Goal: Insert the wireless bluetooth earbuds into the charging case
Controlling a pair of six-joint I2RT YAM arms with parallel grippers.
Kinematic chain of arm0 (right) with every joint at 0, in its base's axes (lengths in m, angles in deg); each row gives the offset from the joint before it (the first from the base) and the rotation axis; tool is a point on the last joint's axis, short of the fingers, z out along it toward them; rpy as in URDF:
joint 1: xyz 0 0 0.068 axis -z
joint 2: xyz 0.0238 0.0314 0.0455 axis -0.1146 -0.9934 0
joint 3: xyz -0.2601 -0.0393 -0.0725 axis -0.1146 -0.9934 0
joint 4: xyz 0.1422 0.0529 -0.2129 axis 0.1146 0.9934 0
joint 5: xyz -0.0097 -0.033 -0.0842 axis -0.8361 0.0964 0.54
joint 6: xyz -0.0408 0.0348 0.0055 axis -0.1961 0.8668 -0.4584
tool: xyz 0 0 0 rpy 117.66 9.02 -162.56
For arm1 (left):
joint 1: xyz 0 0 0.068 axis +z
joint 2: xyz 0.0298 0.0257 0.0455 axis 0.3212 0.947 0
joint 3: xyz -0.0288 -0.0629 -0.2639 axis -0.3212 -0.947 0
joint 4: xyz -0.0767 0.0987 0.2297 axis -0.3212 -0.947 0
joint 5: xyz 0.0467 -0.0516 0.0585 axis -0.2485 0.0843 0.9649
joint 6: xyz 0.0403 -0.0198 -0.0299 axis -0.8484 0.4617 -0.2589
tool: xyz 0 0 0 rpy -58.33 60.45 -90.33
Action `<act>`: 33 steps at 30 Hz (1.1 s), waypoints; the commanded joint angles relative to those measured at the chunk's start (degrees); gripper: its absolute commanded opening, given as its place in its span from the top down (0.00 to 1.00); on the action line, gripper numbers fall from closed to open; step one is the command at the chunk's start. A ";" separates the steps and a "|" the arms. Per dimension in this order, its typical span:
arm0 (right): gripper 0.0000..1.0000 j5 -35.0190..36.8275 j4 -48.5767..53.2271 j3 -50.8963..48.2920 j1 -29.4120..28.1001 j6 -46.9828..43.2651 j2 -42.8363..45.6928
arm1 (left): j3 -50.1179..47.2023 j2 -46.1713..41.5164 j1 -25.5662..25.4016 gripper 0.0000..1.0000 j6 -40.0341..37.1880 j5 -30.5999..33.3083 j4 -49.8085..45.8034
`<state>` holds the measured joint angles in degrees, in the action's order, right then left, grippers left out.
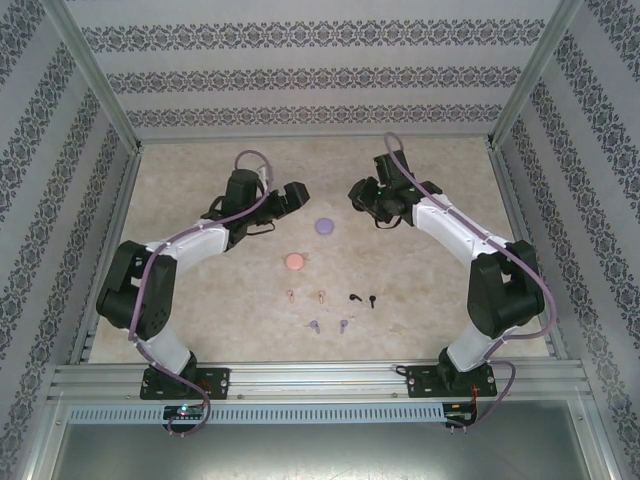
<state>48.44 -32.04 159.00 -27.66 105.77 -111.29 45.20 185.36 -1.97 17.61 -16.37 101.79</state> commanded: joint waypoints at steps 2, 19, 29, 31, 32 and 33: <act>0.63 -1.07 -11.43 -3.35 0.51 19.29 0.41 | -1.45 4.16 -2.94 0.01 0.39 -1.86 16.84; 0.63 -1.29 -19.71 -10.10 0.87 30.93 2.45 | 6.92 20.35 -10.38 0.25 4.93 -1.71 34.21; 0.63 -2.06 -19.95 -9.40 0.84 30.84 1.68 | 9.34 22.56 -11.28 0.31 4.79 -1.84 34.94; 0.63 -2.14 -20.10 -9.31 0.80 30.84 1.56 | 9.78 22.95 -11.46 0.32 4.78 -1.81 34.94; 0.63 -2.11 -20.10 -9.17 0.78 30.81 1.53 | 10.10 23.22 -11.54 0.33 4.79 -1.84 35.05; 0.63 -2.25 -20.15 -9.13 0.83 30.92 1.48 | 10.40 23.39 -11.63 0.34 4.82 -1.90 35.03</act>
<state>47.06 -50.94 149.34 -26.83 135.98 -110.46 53.62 207.31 -12.73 22.01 -17.55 133.55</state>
